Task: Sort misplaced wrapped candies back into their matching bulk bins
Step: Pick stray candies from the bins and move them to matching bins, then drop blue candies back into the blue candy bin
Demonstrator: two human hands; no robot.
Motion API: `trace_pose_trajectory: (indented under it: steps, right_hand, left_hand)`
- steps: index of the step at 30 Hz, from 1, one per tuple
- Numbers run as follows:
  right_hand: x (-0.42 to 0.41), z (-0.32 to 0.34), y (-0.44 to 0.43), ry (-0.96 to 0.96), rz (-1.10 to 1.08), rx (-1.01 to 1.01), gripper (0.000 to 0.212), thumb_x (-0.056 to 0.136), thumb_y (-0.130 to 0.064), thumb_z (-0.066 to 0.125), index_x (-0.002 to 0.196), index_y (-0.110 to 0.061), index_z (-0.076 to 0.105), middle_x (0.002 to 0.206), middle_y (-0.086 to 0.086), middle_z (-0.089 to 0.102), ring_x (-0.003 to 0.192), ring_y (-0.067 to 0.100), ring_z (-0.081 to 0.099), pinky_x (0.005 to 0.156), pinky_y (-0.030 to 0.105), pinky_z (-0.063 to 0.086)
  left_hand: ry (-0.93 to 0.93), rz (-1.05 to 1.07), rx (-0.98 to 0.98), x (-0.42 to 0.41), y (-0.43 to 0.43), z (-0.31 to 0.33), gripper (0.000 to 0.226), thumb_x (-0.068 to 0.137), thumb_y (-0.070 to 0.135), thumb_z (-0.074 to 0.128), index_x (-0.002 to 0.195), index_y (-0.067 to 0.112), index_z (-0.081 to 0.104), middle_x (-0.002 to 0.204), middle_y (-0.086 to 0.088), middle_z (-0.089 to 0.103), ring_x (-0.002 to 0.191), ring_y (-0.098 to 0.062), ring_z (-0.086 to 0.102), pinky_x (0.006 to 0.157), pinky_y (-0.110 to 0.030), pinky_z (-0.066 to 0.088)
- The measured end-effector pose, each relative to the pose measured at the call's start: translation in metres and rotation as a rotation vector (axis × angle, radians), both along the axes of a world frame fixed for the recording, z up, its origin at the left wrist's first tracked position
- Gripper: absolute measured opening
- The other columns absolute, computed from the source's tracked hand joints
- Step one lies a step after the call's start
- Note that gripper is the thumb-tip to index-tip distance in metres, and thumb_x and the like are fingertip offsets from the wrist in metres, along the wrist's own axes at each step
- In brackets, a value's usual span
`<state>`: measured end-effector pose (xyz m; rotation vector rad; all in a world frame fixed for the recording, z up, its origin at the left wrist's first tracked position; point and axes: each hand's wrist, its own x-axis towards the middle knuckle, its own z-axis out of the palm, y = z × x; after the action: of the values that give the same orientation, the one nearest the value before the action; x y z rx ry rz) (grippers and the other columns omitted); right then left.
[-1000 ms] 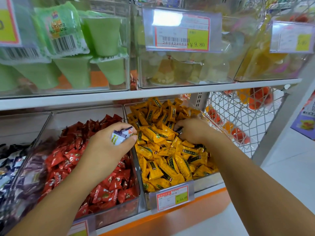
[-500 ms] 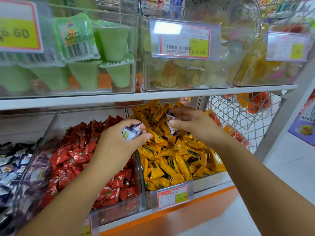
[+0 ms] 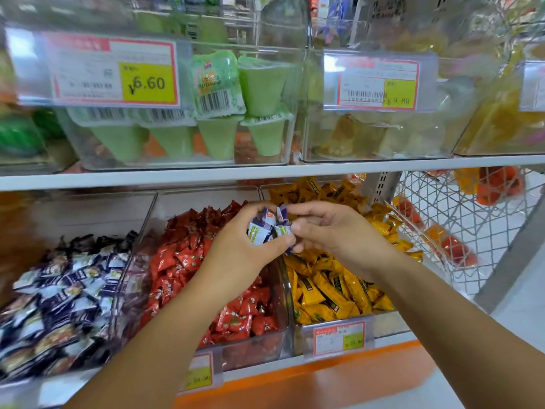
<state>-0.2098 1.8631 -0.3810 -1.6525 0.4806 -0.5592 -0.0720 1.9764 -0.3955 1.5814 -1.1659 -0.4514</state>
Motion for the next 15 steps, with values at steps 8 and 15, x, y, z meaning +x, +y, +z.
trace_pose_trajectory:
  steps: [8, 15]
  right_hand:
    - [0.053, -0.008, 0.038, -0.072, 0.004, 0.060, 0.020, 0.088, 0.005, 0.061, 0.100, -0.011, 0.057, 0.075, 0.006, 0.071, 0.068, 0.024, 0.069, 0.074, 0.033, 0.059]
    - [0.091, -0.001, 0.066, -0.053, 0.234, 0.063, 0.030, 0.095, 0.004, 0.051, 0.120, -0.013, 0.054, 0.096, 0.016, 0.073, 0.083, 0.023, 0.069, 0.076, 0.027, 0.058]
  left_hand:
    - [0.084, 0.055, 0.048, 0.036, 0.038, 0.007, 0.018, 0.080, 0.024, 0.077, 0.095, 0.030, 0.068, 0.072, 0.020, 0.070, 0.059, 0.008, 0.057, 0.050, -0.008, 0.041]
    - [0.001, 0.245, 0.096, 0.086, 0.097, 0.022, 0.016, 0.076, 0.032, 0.078, 0.089, 0.025, 0.071, 0.072, 0.013, 0.071, 0.059, -0.001, 0.057, 0.058, -0.018, 0.041]
